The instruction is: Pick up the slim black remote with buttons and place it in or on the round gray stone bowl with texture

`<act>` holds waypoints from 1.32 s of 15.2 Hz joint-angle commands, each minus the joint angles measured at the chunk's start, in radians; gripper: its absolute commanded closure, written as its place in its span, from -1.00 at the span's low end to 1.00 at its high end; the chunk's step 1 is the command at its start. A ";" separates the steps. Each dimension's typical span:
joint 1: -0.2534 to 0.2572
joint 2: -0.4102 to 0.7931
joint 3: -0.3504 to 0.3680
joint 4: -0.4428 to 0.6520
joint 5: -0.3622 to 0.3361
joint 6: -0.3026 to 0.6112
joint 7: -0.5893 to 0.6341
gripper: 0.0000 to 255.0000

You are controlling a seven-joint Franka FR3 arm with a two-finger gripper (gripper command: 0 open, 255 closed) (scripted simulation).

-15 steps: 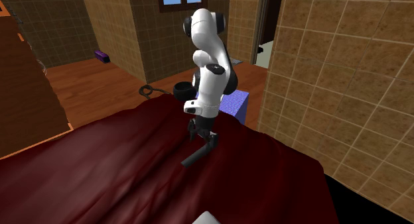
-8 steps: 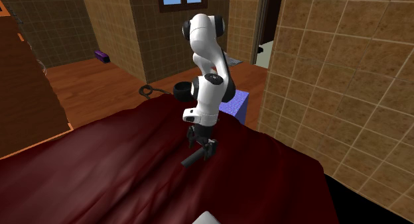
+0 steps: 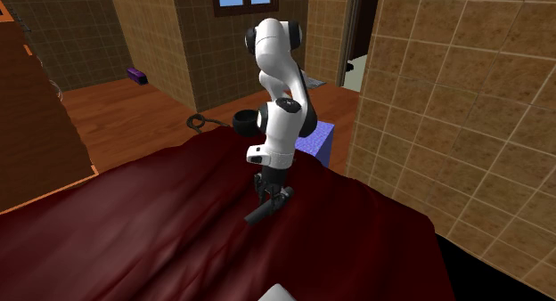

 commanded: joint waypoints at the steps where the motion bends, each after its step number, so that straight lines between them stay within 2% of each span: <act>1: -0.002 0.006 -0.004 -0.002 -0.001 -0.006 0.000 1.00; 8: -0.002 0.003 -0.003 -0.005 -0.001 -0.006 0.000 1.00; 20: -0.016 -0.074 0.023 0.043 0.050 -0.124 -0.050 1.00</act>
